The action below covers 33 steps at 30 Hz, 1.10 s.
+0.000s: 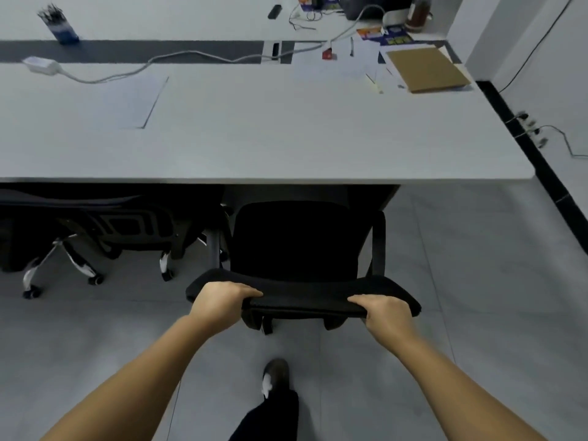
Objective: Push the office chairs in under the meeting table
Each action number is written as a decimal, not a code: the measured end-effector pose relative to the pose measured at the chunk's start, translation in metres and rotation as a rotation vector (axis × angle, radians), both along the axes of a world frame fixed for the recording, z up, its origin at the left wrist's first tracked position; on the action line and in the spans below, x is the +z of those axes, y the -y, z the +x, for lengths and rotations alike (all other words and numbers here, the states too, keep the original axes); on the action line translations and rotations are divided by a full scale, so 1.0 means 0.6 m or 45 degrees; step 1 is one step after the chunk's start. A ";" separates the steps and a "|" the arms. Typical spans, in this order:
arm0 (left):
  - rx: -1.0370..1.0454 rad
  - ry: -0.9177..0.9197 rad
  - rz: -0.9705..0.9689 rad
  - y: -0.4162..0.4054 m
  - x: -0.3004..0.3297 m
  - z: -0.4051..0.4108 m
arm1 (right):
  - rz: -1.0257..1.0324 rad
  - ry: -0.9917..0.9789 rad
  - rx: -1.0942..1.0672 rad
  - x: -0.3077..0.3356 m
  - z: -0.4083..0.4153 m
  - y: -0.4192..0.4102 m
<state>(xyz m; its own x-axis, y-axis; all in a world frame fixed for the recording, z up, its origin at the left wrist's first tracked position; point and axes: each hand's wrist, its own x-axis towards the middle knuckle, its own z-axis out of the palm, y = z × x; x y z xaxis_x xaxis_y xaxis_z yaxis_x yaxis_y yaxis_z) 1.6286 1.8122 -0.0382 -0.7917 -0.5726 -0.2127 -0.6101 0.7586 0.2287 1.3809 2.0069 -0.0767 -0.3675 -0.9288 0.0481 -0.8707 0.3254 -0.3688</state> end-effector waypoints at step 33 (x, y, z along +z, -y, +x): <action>-0.006 -0.068 -0.031 0.319 -0.028 -0.263 | 0.164 0.128 0.212 0.021 -0.300 0.336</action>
